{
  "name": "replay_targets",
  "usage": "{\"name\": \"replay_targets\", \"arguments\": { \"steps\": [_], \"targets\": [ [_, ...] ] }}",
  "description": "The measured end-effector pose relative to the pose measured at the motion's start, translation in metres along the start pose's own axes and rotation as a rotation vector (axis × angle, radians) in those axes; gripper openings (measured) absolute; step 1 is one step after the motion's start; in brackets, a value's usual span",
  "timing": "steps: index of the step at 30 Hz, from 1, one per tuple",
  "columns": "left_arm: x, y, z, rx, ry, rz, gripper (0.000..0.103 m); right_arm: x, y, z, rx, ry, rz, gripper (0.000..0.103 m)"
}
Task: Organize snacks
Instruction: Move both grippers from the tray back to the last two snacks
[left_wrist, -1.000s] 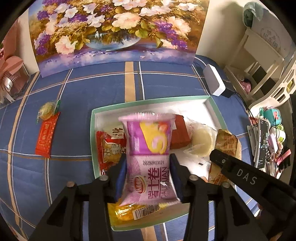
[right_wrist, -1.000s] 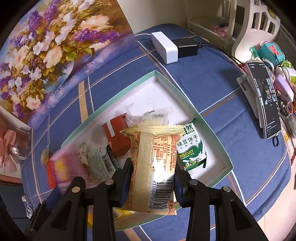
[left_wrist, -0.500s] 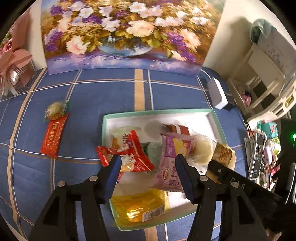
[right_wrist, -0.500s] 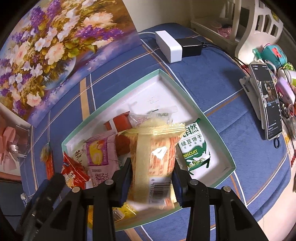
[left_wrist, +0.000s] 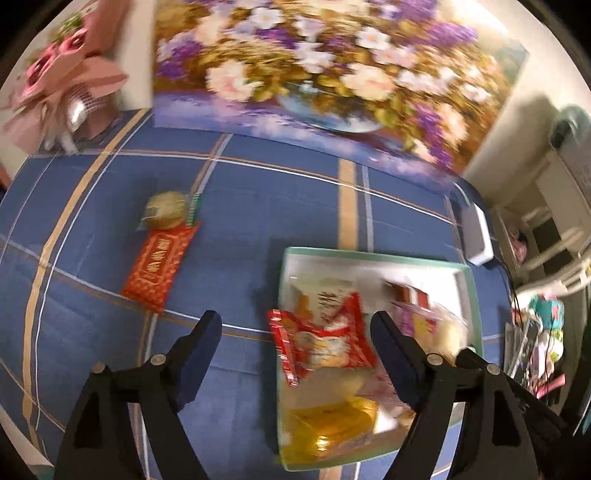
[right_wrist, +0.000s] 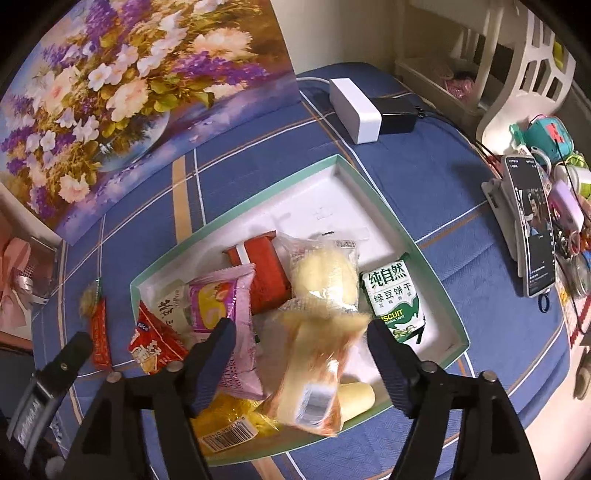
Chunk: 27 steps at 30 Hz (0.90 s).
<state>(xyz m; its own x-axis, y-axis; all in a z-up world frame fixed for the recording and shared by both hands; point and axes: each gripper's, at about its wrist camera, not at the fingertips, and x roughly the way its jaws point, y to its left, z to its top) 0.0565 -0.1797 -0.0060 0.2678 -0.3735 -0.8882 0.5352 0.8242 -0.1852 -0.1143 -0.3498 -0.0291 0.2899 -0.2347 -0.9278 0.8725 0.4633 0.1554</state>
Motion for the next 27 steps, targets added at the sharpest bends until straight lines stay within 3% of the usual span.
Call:
{"name": "replay_targets", "arguments": {
  "steps": [14, 21, 23, 25, 27],
  "targets": [
    [0.01, 0.081, 0.013, -0.186, 0.012, 0.09, 0.093, -0.001, 0.025, -0.004, -0.037, -0.007, -0.009, 0.084],
    [0.0, 0.118, 0.02, -0.251, -0.023, 0.13, 0.098, -0.008, 0.053, -0.007, -0.07, -0.031, 0.0, 0.084],
    [-0.002, 0.127, 0.021, -0.269, -0.033, 0.136, 0.1, -0.009, 0.062, -0.008, -0.081, -0.04, 0.004, 0.088],
    [-0.005, 0.138, 0.023, -0.294, -0.042, 0.141, 0.1, -0.01, 0.073, -0.01, -0.093, -0.048, 0.008, 0.101],
    [-0.007, 0.148, 0.025, -0.311, -0.049, 0.15, 0.1, -0.01, 0.083, -0.013, -0.106, -0.055, 0.013, 0.103]
  ]
}}
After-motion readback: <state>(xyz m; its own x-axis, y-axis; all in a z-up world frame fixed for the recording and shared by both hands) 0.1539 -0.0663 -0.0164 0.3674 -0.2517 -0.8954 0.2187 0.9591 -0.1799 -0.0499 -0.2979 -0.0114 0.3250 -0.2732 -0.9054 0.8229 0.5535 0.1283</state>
